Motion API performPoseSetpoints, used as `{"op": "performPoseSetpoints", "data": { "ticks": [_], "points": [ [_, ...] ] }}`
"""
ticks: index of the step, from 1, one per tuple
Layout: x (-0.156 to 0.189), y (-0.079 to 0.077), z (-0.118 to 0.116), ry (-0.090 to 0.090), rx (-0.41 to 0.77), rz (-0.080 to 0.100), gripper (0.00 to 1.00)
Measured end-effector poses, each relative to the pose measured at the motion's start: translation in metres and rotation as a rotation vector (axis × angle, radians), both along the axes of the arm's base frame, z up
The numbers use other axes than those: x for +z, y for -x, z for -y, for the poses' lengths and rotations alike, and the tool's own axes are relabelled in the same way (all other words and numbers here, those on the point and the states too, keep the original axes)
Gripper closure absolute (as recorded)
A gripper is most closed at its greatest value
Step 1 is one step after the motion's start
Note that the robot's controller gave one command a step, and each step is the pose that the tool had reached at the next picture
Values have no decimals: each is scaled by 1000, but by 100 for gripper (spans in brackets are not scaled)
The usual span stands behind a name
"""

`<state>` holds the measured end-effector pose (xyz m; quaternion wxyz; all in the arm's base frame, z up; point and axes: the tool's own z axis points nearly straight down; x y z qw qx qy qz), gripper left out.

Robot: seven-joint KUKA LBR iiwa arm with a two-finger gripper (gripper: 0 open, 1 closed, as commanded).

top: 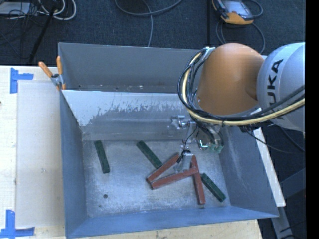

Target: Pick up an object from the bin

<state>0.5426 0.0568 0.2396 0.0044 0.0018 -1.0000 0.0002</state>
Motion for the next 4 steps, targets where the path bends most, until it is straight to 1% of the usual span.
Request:
{"op": "performPoseSetpoints", "data": {
  "ticks": [1,2,3,4],
  "points": [
    [-132,-66,43,0,2,3,0],
    [-170,-28,35,0,-15,3,0],
    [-167,-32,34,-3,-17,14,100],
    [-16,-35,53,0,4,18,100]
  ]
}}
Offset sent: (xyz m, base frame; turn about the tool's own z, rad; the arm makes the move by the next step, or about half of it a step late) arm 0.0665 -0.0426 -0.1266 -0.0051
